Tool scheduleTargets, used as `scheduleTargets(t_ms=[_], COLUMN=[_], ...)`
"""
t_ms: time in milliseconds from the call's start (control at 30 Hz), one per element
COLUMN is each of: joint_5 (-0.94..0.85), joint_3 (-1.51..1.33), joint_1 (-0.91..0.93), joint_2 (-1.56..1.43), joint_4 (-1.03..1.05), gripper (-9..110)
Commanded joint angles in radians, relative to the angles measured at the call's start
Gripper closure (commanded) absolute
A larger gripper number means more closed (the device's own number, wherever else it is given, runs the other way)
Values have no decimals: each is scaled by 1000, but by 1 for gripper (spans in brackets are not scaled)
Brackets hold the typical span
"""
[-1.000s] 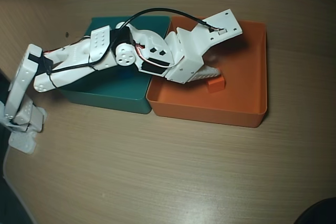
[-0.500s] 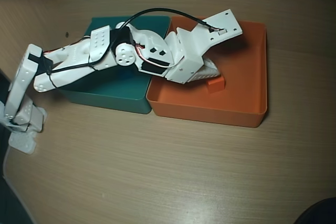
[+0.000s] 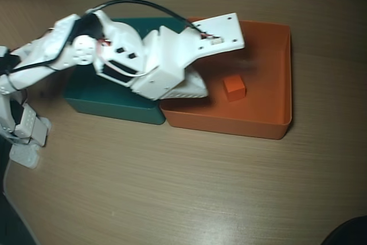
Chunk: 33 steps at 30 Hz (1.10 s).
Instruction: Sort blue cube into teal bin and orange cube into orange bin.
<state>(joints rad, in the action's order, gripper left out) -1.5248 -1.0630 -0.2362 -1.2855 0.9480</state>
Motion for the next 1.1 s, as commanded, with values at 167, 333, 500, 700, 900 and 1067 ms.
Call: scheduleTargets(t_ms=[167,333,500,700,900,1067], joint_5=[-8,-8,-8,-8,-8,-8], joint_3=[-463,-781,-1092,-1462,-1795,-1997], joint_1=[146,215,268,307,304,298], joint_2=[-580,-851,-1126,-1433,-1726,-1934], joint_4=[5,0,0,-2,-2,-2], gripper=[107,107,107,107,107,107])
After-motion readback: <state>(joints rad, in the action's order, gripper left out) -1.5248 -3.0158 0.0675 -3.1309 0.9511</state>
